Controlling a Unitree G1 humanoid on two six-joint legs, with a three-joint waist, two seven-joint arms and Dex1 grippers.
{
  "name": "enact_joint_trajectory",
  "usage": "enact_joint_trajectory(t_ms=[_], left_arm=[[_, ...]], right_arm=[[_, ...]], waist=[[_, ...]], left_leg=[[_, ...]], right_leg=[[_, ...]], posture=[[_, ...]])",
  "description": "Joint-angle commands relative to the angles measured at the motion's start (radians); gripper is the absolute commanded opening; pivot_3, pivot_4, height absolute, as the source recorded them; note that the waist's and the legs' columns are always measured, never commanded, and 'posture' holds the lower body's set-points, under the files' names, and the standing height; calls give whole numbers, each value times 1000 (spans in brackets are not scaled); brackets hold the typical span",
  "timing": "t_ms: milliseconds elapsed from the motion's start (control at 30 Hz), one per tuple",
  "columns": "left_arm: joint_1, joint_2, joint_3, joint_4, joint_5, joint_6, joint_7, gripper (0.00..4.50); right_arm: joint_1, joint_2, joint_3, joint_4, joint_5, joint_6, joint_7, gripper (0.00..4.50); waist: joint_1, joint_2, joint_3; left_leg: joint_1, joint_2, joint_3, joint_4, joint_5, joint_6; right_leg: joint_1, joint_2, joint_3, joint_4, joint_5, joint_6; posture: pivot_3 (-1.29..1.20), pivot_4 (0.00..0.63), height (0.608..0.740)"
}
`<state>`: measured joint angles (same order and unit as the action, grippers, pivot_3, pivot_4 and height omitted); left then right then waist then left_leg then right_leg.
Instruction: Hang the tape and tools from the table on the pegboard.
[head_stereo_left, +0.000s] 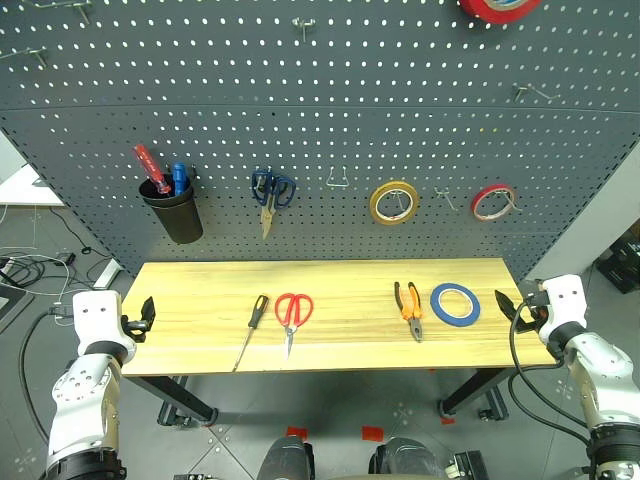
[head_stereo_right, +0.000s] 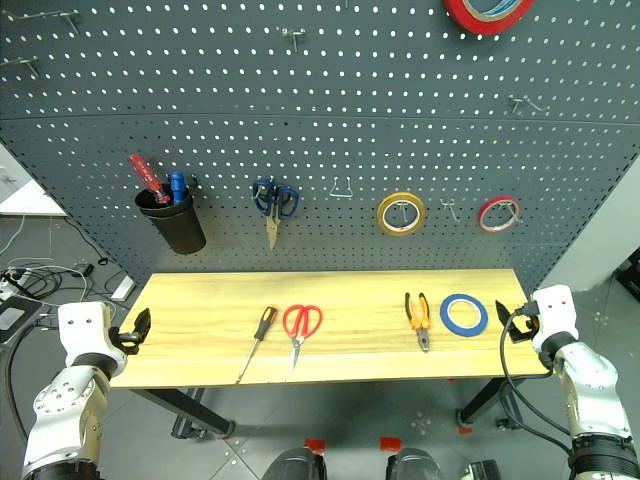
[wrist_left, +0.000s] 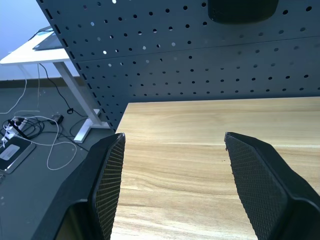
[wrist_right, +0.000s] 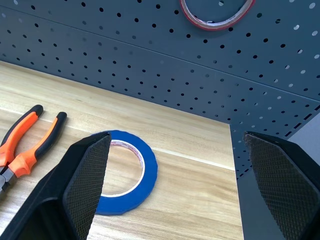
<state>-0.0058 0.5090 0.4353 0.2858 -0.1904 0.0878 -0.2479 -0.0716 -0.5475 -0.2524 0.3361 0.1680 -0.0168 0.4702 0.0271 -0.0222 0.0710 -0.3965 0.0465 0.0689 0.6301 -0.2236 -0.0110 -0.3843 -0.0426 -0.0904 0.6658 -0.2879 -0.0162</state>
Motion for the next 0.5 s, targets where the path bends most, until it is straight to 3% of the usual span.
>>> enact_joint_trajectory(t_ms=[33,367,500], left_arm=[[-4,16,10,-18,12,-35,7,3353],[34,21,16,6,30,-51,-5,3353],[58,4,49,-16,-36,-55,-44,3353]], right_arm=[[-16,-5,-12,-48,-1,-20,-11,4500],[8,-2,23,-102,-9,5,19,4500],[22,-10,32,-129,-6,19,25,4500]], waist=[[0,0,0],[0,0,0],[0,0,1]], left_leg=[[0,0,0,0,0,0],[0,0,0,0,0,0],[0,0,0,0,0,0]], right_leg=[[0,0,0,0,0,0],[0,0,0,0,0,0],[0,0,0,0,0,0]], posture=[[93,46,740],[98,55,740],[95,71,740]])
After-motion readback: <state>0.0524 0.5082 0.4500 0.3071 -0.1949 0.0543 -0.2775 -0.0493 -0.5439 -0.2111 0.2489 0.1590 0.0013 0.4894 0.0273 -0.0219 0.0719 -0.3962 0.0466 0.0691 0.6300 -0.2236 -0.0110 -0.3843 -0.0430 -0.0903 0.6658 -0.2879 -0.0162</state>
